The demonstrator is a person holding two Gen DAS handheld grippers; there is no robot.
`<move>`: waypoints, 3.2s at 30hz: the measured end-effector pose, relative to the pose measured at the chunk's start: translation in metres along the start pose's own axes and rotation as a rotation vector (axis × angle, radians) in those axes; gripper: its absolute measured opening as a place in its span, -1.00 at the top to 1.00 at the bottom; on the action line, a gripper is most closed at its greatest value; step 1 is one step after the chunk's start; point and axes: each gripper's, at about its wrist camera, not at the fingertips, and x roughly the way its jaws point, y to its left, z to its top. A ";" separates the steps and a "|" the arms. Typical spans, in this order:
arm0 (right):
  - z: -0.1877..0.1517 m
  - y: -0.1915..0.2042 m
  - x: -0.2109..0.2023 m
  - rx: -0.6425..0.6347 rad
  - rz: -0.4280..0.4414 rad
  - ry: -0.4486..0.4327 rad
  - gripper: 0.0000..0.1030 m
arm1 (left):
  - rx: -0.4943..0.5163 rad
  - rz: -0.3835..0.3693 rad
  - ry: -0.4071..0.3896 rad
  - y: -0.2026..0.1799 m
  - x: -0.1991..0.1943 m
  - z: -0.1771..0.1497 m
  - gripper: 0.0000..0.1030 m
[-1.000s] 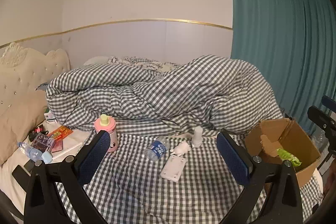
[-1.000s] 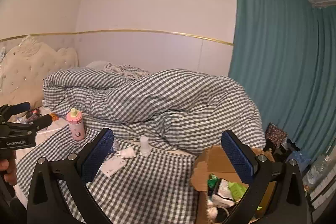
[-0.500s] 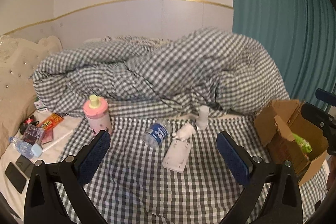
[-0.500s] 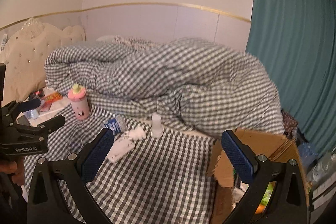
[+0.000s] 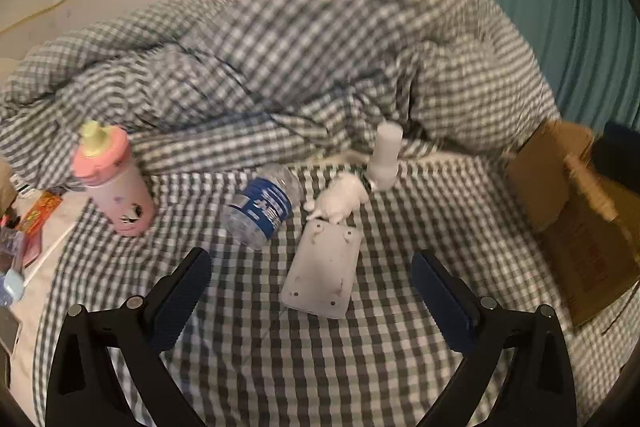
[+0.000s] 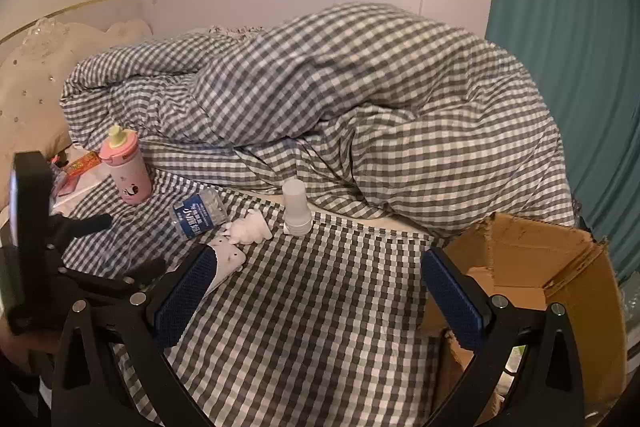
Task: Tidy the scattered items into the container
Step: 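Move both tools back over the remaining items on the bed, then grasp the white plastic plate with the left tool while the right tool grasps the white cylinder, then lift and carry the white plate and white cylinder over the cardboard box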
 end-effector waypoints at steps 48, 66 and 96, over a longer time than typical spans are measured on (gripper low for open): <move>0.018 0.025 0.252 0.029 0.048 0.148 -0.86 | -0.043 -0.135 0.139 0.013 0.123 -0.034 -0.31; 0.023 0.038 0.225 0.017 0.062 0.149 0.20 | -0.082 -0.082 0.107 0.035 0.081 -0.033 -0.28; 0.049 0.005 -0.081 0.024 0.028 -0.194 0.20 | -0.033 -0.033 -0.160 -0.033 -0.125 0.009 -0.28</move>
